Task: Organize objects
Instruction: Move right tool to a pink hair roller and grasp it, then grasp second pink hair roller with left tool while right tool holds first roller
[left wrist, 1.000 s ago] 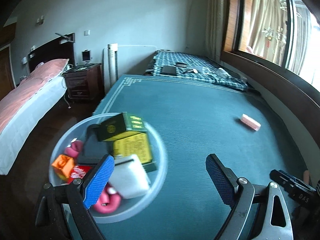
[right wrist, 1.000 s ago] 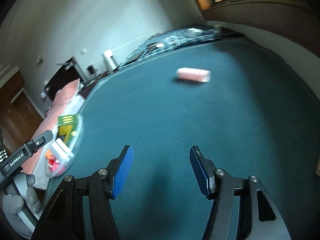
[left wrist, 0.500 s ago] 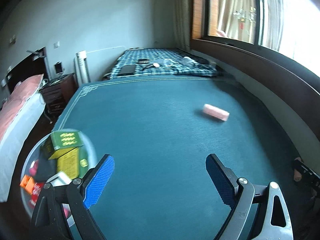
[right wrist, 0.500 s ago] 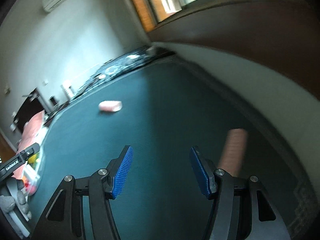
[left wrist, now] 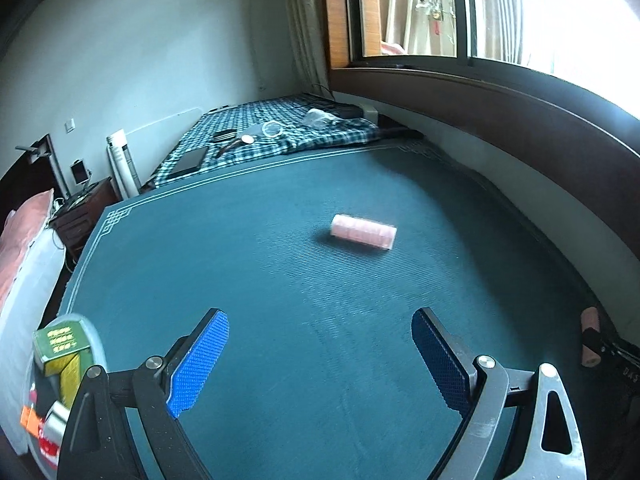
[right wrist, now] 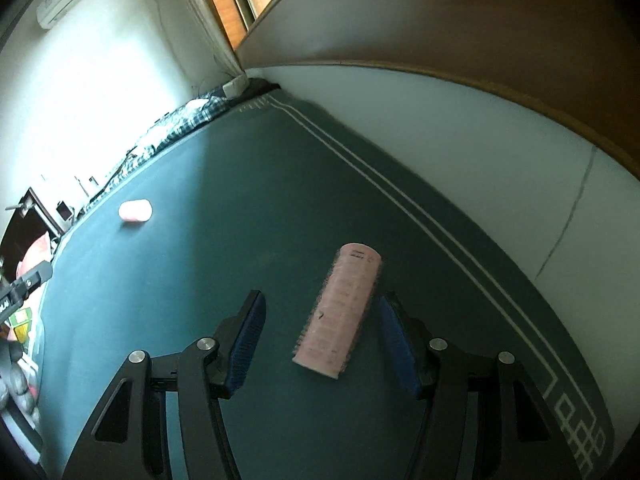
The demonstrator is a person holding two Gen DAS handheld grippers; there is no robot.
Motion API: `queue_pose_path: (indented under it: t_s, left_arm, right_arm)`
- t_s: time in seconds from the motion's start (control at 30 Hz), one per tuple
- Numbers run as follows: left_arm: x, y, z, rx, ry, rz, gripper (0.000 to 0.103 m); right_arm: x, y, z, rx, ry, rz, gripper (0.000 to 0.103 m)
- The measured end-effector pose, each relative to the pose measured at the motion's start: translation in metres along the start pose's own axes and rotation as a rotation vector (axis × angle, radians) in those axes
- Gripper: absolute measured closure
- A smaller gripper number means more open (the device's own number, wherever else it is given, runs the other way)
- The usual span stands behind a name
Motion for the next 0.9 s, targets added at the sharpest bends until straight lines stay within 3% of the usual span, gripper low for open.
queue_pose_path:
  t_s: [0.1, 0.17, 0.23, 0.57, 0.8, 0.9]
  left_arm:
    - [-0.011, -0.007, -0.001, 0.002, 0.018, 0.017, 0.008]
    - [-0.019, -0.01, -0.002, 0.004, 0.027, 0.022, 0.008]
    - [-0.029, -0.014, -0.004, 0.007, 0.037, 0.024, 0.008]
    - [-0.066, -0.023, -0.02, 0.056, 0.03, 0.033, 0.008]
    - [-0.097, -0.034, -0.032, 0.022, 0.003, 0.017, 0.008]
    - [-0.111, -0.041, -0.036, -0.013, 0.028, 0.024, 0.008]
  right_arm:
    - [-0.007, -0.001, 0.002, 0.021, 0.025, 0.017, 0.058]
    - [-0.009, -0.001, -0.001, 0.037, 0.029, 0.021, 0.071]
    - [-0.011, 0.001, -0.003, 0.045, 0.032, 0.005, 0.075]
    - [-0.033, 0.047, -0.009, 0.107, 0.06, -0.145, 0.075]
    - [-0.046, 0.068, -0.004, 0.136, 0.089, -0.22, 0.075]
    - [-0.05, 0.068, -0.002, 0.125, 0.095, -0.233, 0.075]
Point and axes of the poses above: each gripper's, at about its wrist camera, not at the fingertips, and x roughly against the way its jaws point, y to its left, z to its underside, the point moved 9 cm from there along -x, roughly the way its jaws point, and after that the axes turned 11 degrees about -z, right-handed, at the moved point
